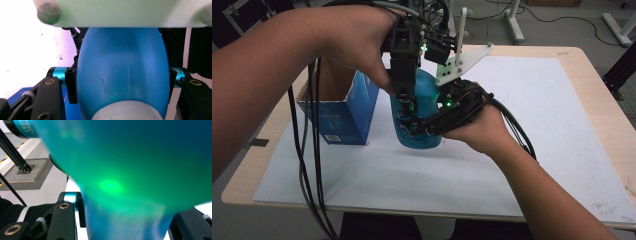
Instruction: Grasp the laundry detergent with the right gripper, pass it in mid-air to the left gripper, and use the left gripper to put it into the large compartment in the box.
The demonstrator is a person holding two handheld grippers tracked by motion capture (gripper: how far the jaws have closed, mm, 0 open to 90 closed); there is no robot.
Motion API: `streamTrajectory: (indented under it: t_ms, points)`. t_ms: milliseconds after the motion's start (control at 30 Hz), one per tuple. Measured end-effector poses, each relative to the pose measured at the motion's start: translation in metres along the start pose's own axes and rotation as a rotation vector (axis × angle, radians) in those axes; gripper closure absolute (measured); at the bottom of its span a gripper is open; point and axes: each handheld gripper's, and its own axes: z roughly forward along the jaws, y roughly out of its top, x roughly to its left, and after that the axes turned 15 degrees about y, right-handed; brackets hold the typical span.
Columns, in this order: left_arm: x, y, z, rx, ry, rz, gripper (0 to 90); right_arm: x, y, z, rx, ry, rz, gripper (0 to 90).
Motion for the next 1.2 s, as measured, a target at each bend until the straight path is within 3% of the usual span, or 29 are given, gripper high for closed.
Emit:
streamTrajectory:
  t_ms: [533, 767, 900, 1033, 1200]
  points:
    - [-0.002, 0.002, 0.001, 0.004, -0.011, 0.002, 39.9, 0.001, -0.001, 0.001, 0.008, 0.013, -0.001, 44.3]
    - [-0.003, 0.003, 0.0, 0.001, -0.008, 0.007, 39.8, 0.006, 0.002, -0.004, -0.008, -0.018, 0.015, 23.6]
    - [-0.003, 0.002, -0.001, 0.01, -0.008, -0.008, 39.8, 0.01, 0.0, -0.01, -0.009, -0.029, 0.023, 21.5]
    - [-0.002, 0.0, -0.002, 0.016, -0.005, -0.01, 39.8, 0.013, 0.001, -0.016, 0.0, -0.046, 0.008, 13.1]
    - [0.0, -0.004, -0.007, 0.021, -0.003, -0.026, 39.8, 0.018, 0.002, -0.028, 0.013, -0.068, -0.005, 12.5]
